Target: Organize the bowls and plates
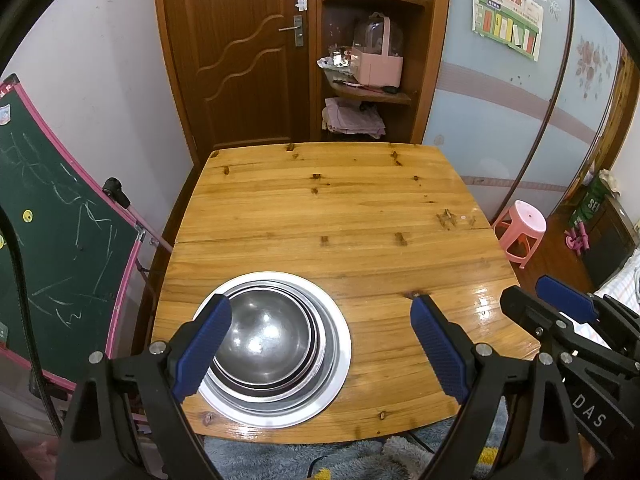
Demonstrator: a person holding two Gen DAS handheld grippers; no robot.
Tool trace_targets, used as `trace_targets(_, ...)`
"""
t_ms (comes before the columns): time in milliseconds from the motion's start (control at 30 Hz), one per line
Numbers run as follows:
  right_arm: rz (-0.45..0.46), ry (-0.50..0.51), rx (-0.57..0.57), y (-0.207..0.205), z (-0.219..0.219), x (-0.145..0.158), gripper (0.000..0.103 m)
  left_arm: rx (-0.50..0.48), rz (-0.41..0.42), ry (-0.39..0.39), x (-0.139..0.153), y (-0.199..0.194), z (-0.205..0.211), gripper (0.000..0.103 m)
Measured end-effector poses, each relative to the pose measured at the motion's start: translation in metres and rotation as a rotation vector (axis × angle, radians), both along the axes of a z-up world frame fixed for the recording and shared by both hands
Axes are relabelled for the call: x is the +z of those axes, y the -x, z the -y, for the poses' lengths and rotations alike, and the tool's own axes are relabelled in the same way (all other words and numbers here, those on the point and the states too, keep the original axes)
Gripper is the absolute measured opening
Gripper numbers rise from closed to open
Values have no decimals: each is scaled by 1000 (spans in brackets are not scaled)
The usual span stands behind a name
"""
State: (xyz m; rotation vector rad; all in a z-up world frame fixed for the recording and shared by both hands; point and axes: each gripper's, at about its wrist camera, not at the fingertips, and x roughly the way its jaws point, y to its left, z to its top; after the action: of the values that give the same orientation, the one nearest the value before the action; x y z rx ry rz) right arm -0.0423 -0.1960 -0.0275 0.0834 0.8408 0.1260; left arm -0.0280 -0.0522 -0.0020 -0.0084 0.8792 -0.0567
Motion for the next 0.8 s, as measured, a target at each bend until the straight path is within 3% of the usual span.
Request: trace_targets(800,-3,-6,-1,-1,-2,-3,47,-2,-10,-5,-3,-1,0,90)
